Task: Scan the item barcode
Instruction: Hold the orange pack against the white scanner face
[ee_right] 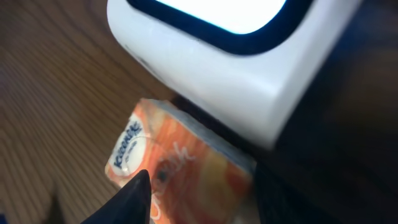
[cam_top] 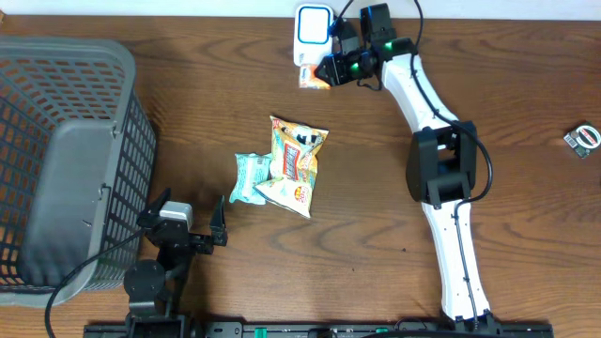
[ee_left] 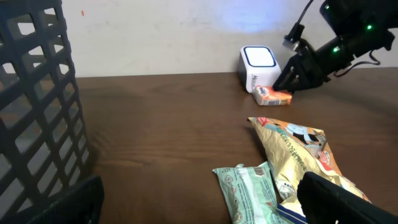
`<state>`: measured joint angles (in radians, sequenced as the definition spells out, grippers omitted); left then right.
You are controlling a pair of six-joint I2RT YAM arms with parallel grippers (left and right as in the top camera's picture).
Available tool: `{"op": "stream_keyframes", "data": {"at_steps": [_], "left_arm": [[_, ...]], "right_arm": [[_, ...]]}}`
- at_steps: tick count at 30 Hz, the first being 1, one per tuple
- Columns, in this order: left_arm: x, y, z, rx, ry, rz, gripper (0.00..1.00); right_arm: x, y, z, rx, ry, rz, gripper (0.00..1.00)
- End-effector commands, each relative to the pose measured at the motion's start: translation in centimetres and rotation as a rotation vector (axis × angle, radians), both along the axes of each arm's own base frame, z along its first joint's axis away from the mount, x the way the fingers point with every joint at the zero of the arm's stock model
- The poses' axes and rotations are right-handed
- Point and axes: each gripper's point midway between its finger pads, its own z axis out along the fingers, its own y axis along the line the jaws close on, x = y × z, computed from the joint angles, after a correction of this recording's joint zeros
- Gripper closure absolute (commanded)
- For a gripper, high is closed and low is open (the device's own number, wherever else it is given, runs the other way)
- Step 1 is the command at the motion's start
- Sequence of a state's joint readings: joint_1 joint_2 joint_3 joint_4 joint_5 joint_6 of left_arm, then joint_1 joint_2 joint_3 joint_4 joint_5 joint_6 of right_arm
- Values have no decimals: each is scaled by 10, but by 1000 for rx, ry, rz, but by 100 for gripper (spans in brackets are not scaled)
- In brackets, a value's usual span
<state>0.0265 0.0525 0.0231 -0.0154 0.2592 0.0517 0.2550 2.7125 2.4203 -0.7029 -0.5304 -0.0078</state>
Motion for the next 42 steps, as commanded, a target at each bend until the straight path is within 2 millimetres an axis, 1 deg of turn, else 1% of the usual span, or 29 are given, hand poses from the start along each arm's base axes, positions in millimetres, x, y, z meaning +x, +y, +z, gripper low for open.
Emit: {"op": "stream_keyframes", "data": {"at_steps": [1,5,7,8,10,13,15,17,20,22,25,28,32,34,36,38,42], "left_arm": [[-1,0,-15,-8,46,-3,2],[-1,0,-15,-8,46,-3,2],[-1,0,-15,-8,46,-3,2],[-1,0,-15,-8,46,-3,2],[-1,0,-15,-8,46,-3,2],[-1,0,-15,-8,46,-3,2],[-1,0,-15,-8,46,-3,2],[-1,0,-15,-7,46,-3,2],[-1,0,-15,-8,46,-3,2],[-1,0,-15,-8,46,-3,2],[-1,0,-15,-7,46,-3,2],[-1,0,-15,-8,46,-3,2],[-1,0,-15,-8,46,-3,2],[-1,0,-15,-7,46,-3,2],[-1,0,-15,-8,46,-3,2],[-1,0,-15,-8,46,-3,2],[-1,0,-15,-8,46,-3,2]], "right_arm": [[-6,2,-32,-33,75,-52,59],[-3,-23,-56,-206,80,-147,64],[-5,-27,-62,-240,84,-159,66],[-5,-26,-64,-242,84,-151,73],[-7,-23,-64,-239,85,-140,99],[-8,-17,-63,-223,82,-127,99],[-8,-12,-53,-196,77,-114,99],[-9,-8,-36,-170,69,-103,99],[-10,-6,1,-147,41,-98,99],[-12,-7,30,-140,21,-99,99],[-25,-9,65,-148,6,-67,99],[-42,-8,90,-154,8,-15,99],[-59,-3,114,-168,-4,25,99],[-64,-1,121,-173,-8,34,99],[-74,1,125,-189,2,57,99],[-89,1,127,-219,32,78,99],[-114,-8,131,-298,85,98,98]]}}
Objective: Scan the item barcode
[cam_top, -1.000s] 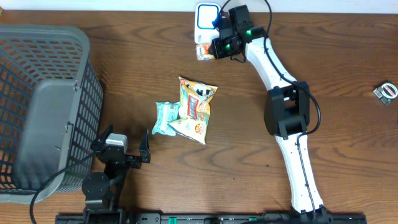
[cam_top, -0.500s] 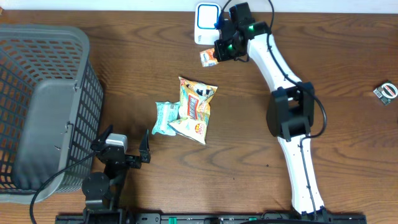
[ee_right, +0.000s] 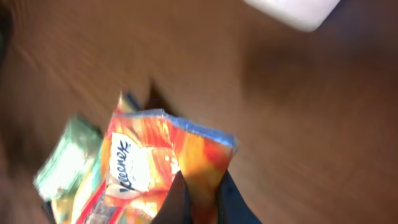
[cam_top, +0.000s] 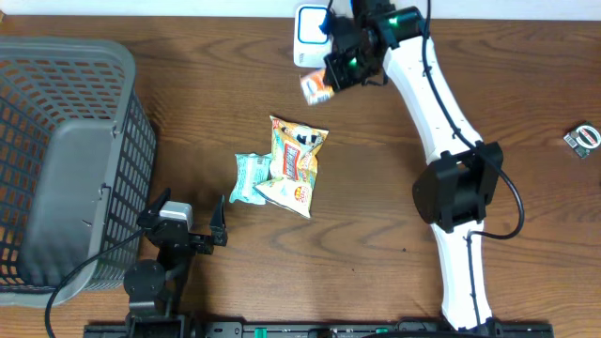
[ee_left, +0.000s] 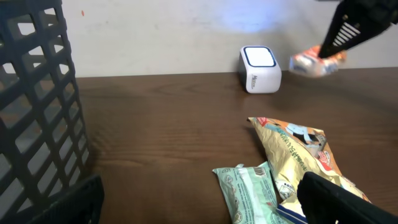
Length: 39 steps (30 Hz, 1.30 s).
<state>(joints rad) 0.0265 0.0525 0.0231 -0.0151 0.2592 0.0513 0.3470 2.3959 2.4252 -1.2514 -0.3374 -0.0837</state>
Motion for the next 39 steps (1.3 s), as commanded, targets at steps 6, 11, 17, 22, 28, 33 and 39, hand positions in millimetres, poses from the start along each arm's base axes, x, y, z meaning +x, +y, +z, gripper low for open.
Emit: {"op": "stream_keyframes", "data": {"at_steps": [6,11,17,22,28,33,39], "left_arm": [[-1,0,-16,-7,46,-3,2],[-1,0,-16,-7,46,-3,2],[-1,0,-16,-7,46,-3,2],[-1,0,-16,-7,46,-3,2],[-1,0,-16,-7,46,-3,2],[-1,0,-16,-7,46,-3,2],[-1,0,-16,-7,46,-3,2]], "right_arm": [[-32,-5,54,-59,-63,51,98],[-63,-1,77,-112,-64,82,98],[-99,-4,89,-196,-47,77,98],[-130,-30,92,-323,-69,-47,98],[-171,-47,68,-295,-154,-154,98],[-158,-54,11,-227,-347,-228,99],[-134,-35,-14,-70,-501,-263,99]]}}
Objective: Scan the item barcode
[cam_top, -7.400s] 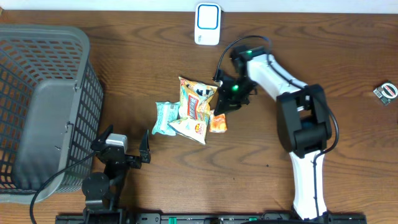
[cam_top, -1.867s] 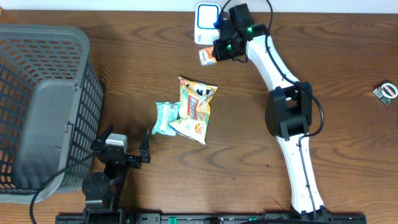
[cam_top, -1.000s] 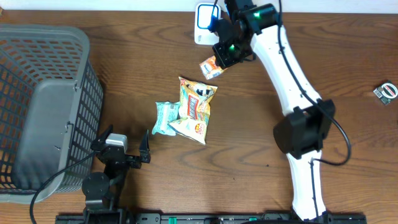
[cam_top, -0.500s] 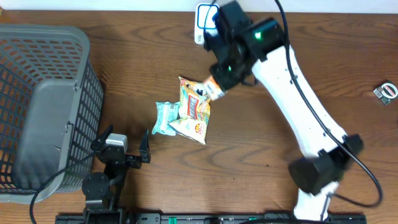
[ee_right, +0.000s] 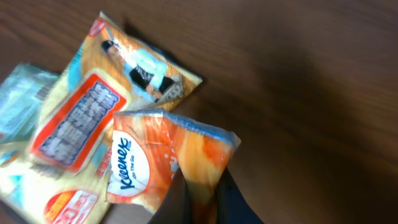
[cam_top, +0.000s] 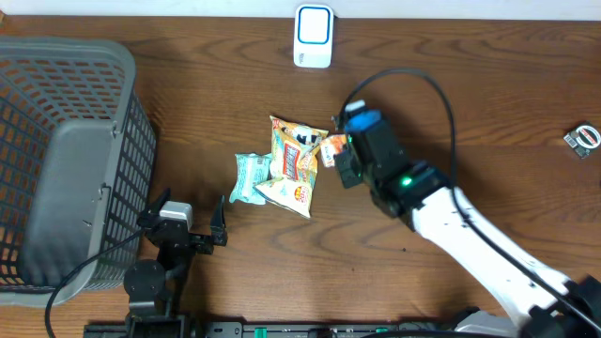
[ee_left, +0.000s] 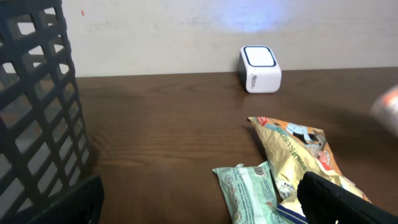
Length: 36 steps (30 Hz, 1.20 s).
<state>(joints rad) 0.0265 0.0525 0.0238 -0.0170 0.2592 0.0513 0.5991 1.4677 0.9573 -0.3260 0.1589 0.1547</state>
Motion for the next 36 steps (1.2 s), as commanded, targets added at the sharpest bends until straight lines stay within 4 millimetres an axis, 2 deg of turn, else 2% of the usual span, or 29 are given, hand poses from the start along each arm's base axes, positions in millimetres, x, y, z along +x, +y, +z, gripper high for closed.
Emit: {"op": "stream_keyframes", "data": {"at_steps": [1,5,8,12,22,24,27,28,32,34,36], "left_arm": [[-1,0,-15,-7,45,-3,2],[-1,0,-15,-7,45,-3,2],[-1,0,-15,-7,45,-3,2],[-1,0,-15,-7,45,-3,2],[-1,0,-15,-7,45,-3,2],[-1,0,-15,-7,45,-3,2],[-1,0,-15,-7,45,-3,2],[-1,0,-15,-7,45,-3,2],[-1,0,-15,-7,45,-3,2],[-1,0,-15,-7,45,-3,2],[-1,0,-15,-7,45,-3,2]], "right_arm": [[12,2,0,64,-92,-35,99],[27,12,16,101,-195,-10,99],[36,19,19,116,-238,2,99],[40,23,16,127,-245,6,99],[48,28,33,206,-298,-23,99],[38,41,31,406,-165,-72,99],[11,69,35,680,114,24,99],[2,73,37,769,223,32,99],[-18,55,40,969,548,10,98],[-21,42,46,1018,610,34,98],[-18,34,48,1023,589,54,98]]}}
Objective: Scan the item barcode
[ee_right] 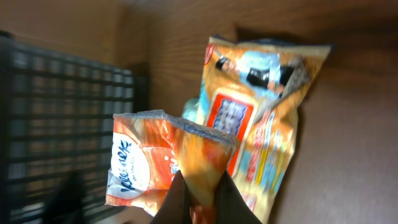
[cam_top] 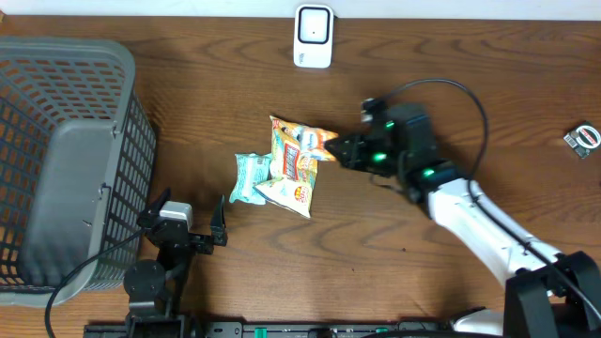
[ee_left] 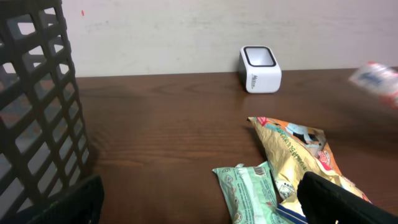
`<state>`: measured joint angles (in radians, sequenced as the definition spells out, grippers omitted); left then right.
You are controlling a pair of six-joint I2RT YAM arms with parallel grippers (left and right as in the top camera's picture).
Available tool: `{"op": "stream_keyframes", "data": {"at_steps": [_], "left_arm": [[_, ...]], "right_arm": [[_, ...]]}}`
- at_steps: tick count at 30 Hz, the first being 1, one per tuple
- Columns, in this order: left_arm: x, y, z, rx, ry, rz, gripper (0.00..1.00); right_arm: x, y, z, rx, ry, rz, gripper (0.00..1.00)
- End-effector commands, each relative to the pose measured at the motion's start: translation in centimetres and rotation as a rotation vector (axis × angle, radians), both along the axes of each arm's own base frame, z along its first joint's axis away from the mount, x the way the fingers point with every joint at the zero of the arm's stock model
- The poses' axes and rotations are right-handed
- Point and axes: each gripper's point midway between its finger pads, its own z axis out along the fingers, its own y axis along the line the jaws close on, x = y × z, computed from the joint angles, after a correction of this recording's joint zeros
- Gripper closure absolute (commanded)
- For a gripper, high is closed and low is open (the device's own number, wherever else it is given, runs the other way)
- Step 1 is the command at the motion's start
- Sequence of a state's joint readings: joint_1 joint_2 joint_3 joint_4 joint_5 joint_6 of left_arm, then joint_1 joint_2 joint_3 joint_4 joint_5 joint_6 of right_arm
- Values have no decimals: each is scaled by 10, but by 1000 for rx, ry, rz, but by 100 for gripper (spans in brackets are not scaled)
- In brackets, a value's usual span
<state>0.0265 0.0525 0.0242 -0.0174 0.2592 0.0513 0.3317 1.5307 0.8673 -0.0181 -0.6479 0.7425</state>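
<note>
An orange Kleenex tissue pack [ee_right: 155,165] hangs in the air with my right gripper [ee_right: 196,202] shut on its lower corner. In the overhead view the pack [cam_top: 324,143] sits over the right upper corner of the yellow snack bag [cam_top: 296,164], with the right gripper [cam_top: 344,150] just right of it. The pack shows as a blur [ee_left: 375,77] at the right in the left wrist view. The white scanner [cam_top: 313,36] stands at the table's far edge. My left gripper [ee_left: 199,205] rests open near the front edge, with nothing between its fingers.
A grey mesh basket [cam_top: 66,160] fills the left side of the table. A green packet [cam_top: 251,176] lies against the snack bag's left side. A small dark object [cam_top: 582,137] lies at the far right edge.
My right wrist has turned to face left toward the basket, and the tissue pack has shifted slightly onto the snack bag's corner. The scanner's blue ring now looks dark. The left arm has not moved.
The tissue pack first lay against the scanner with my right gripper at it. Then it hung in the gripper just in front of the scanner. Later it was held beside the snack bag at mid table, and now over that bag's corner.
</note>
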Motion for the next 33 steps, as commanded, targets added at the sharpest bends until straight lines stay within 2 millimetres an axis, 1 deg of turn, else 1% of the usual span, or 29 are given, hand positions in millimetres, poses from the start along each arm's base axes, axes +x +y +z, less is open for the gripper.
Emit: {"op": "stream_keyframes", "data": {"at_steps": [1,4,6,8,9,11,12,13,16,21,23,25,27,31,33], "left_arm": [[-1,0,-16,-7,45,-3,2],[-1,0,-16,-7,45,-3,2],[-1,0,-16,-7,45,-3,2],[-1,0,-16,-7,45,-3,2],[-1,0,-16,-7,45,-3,2],[-1,0,-16,-7,45,-3,2],[-1,0,-16,-7,45,-3,2],[-1,0,-16,-7,45,-3,2],[-1,0,-16,-7,45,-3,2],[-1,0,-16,-7,45,-3,2],[-1,0,-16,-7,45,-3,2],[-1,0,-16,-7,45,-3,2],[-1,0,-16,-7,45,-3,2],[-1,0,-16,-7,45,-3,2],[-1,0,-16,-7,45,-3,2]], "right_arm": [[-17,4,35,192,56,140,98],[-1,-2,31,84,-116,126,98],[21,-15,23,-68,-257,62,98],[48,-38,16,-266,-373,-61,99],[61,-53,14,-368,-416,-146,99],[80,-74,17,-506,-481,-279,99],[86,-79,20,-548,-514,-322,99],[91,-80,24,-564,-546,-342,99],[104,-68,28,-546,-632,-337,99],[133,-56,14,-520,-750,-358,99],[146,-52,14,-501,-829,-379,99],[158,-48,18,-488,-901,-395,99],[174,-41,21,-482,-956,-406,99],[212,-27,18,-506,-976,-393,99],[231,-20,20,-531,-1003,-381,99]]}}
